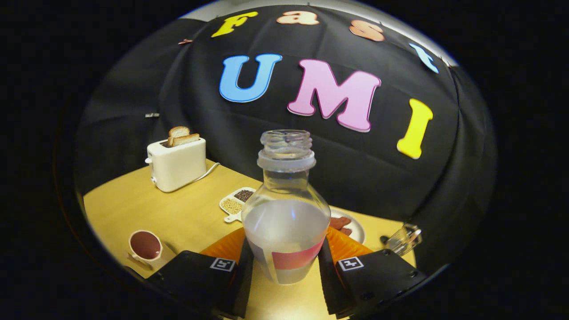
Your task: Take the bottle from table, then pour the juice into the cup, finally place the bottle on the coaster
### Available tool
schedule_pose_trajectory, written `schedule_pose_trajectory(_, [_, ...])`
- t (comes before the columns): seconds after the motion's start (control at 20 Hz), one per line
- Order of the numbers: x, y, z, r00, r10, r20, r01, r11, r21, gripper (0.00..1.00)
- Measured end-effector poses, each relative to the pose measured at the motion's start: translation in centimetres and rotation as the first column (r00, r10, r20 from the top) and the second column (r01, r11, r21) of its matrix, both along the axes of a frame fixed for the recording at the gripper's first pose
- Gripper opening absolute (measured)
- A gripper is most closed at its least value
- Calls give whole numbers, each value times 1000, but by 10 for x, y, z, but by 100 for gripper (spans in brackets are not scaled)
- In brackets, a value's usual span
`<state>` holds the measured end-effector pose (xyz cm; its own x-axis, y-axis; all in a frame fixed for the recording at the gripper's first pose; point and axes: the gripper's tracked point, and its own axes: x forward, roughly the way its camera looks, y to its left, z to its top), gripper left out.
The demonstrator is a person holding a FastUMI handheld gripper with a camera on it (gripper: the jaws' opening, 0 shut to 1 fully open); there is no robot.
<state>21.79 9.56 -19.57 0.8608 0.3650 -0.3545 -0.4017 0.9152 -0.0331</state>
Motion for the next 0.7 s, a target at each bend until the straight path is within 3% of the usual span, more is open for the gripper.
schedule_pose_trajectory(0.1, [10,8,-15,999,-10,-32,12,999,48,68])
schedule_pose_trajectory(0.35, [24,36,-23,1000,-7,19,5,991,137,68])
schedule_pose_trajectory(0.7, [35,63,-52,998,-25,58,17,991,130,69])
